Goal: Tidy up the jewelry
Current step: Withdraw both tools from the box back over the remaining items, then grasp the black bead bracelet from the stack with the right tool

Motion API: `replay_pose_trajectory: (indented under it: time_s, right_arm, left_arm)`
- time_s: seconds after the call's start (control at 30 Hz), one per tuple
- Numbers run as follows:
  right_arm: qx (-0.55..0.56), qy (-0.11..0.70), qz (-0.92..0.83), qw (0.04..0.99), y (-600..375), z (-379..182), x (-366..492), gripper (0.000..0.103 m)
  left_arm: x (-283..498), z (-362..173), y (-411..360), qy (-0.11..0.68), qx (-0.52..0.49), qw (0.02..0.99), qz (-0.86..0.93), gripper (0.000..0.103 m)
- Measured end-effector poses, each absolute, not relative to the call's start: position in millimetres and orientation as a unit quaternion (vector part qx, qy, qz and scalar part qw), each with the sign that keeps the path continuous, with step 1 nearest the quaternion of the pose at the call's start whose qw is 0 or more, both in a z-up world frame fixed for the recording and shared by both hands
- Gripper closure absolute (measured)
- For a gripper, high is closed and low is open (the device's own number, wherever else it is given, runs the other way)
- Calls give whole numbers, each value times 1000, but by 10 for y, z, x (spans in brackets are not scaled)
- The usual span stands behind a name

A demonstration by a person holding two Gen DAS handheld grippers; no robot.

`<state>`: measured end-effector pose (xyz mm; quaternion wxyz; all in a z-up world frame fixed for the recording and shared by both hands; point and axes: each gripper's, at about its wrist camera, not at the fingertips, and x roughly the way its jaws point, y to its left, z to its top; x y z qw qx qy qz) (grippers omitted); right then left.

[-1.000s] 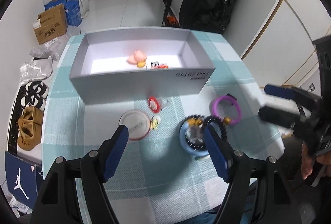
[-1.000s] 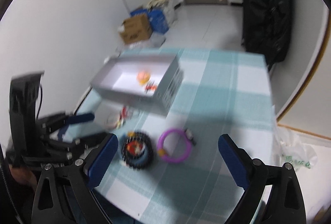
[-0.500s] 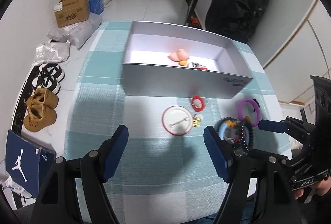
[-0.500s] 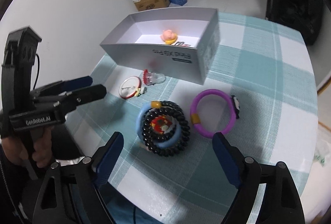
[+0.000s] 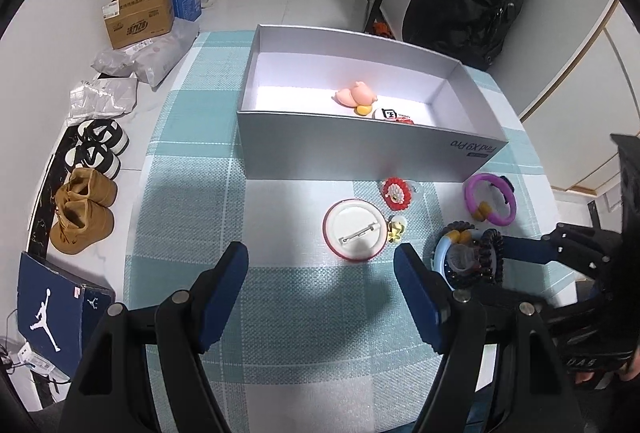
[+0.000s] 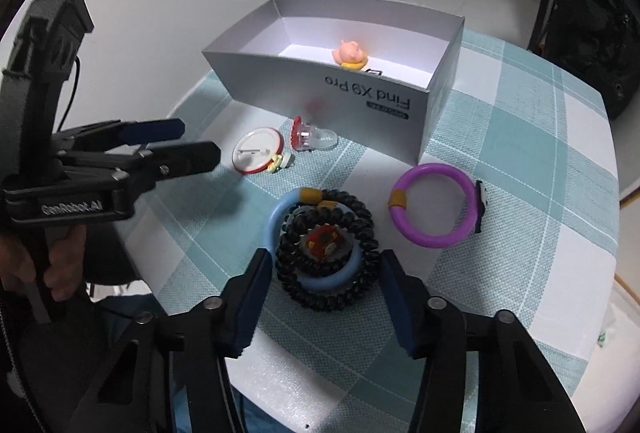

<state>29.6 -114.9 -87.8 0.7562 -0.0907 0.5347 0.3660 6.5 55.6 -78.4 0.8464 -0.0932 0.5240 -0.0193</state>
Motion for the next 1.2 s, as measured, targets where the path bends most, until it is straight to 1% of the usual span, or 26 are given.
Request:
replay_pose_trajectory:
  time_s: [0.23,0.43,0.63,0.9,0.93,1.03,1.07,1.13,1.2]
  right_arm:
    - [-67,534,372,756,-1287,-770,375,59]
    - [-47,523,377,763,-1323,-657,438,59]
    - [-19,518,381,766,-1382,-613,436,60]
    - [2,506,380,774,-1446,-428,401,62]
    - [5,504,380,775,-1453,-406,403,62]
    - [18,494,380,782,-1486,-334,401,62]
    - [19,489,379,786,-1485,-309,399,62]
    - [20,475,377,795,-1483,-253,394,62]
    - [31,466,374,801,-1495,-200,412,63]
  left_arm:
    - [140,-895,513,543,-77,836,-17,32]
    - [214,-943,453,549,-58,834,-14,32]
    - [237,-975,326,549,4,836,-16,32]
    - [265,-963,326,552,32,832,-44,32]
    - [273,-971,306,553,31,831,-51,34]
    - [267,-944,254,553,39,828,-81,52]
    - [253,-929,223,553,44,827,-92,64]
    - [219,-919,181,551,57,827,-99,65]
    - [215,-918,192,553,47,825,-102,66]
